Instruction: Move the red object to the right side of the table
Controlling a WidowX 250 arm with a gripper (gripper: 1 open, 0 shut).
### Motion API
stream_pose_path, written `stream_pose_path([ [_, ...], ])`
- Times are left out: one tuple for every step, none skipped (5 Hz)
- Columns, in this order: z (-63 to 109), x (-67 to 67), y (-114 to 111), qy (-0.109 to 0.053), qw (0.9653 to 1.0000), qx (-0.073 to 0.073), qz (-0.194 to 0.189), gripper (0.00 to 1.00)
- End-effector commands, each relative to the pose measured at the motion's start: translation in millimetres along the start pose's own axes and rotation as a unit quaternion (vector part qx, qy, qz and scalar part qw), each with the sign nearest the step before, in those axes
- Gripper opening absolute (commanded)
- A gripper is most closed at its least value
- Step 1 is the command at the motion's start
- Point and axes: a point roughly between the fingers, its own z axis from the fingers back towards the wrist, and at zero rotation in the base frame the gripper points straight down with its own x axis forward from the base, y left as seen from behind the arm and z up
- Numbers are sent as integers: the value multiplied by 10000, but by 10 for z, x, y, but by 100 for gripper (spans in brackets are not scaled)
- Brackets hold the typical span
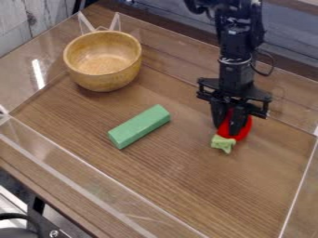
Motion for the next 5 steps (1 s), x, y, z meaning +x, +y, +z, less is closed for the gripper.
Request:
stream_pose_path([
  [22,48,147,-133,9998,64,126,0],
  [-19,88,119,-121,9998,51,116,0],
  [-57,126,91,-112,9999,36,105,0],
  [-101,152,65,-92,9999,29,90,0],
  [-145,171,46,-67,9999,30,76,0],
])
